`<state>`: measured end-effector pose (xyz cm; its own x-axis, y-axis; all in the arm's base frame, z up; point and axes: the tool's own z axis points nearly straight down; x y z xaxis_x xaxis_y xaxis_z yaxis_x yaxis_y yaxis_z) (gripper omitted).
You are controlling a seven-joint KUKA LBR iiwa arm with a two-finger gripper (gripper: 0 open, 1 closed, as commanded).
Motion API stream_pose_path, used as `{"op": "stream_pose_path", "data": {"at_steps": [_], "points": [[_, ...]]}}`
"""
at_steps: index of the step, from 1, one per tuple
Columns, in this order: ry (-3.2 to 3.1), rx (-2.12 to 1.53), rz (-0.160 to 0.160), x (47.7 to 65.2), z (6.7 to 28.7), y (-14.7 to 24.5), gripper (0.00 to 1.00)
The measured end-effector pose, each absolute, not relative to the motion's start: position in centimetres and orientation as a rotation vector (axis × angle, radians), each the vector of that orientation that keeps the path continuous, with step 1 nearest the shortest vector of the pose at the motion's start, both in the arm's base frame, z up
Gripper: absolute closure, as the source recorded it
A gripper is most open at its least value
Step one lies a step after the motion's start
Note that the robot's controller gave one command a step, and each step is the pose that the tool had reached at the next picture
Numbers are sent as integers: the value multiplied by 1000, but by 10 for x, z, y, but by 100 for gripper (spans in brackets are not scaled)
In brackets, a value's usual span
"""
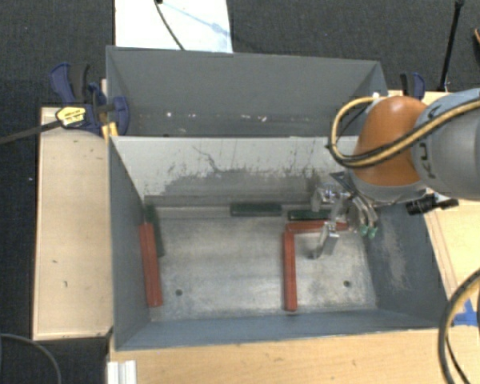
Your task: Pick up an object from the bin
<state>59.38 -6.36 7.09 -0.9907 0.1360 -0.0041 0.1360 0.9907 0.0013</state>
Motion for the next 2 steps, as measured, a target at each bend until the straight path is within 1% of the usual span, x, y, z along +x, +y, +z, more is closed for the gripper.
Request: {"op": "stream_pose_path", "data": {"at_steps": [1, 2], "points": [[3139, 119, 0, 591, 72, -48, 0], [3130, 276, 2, 591, 71, -48, 0]]}}
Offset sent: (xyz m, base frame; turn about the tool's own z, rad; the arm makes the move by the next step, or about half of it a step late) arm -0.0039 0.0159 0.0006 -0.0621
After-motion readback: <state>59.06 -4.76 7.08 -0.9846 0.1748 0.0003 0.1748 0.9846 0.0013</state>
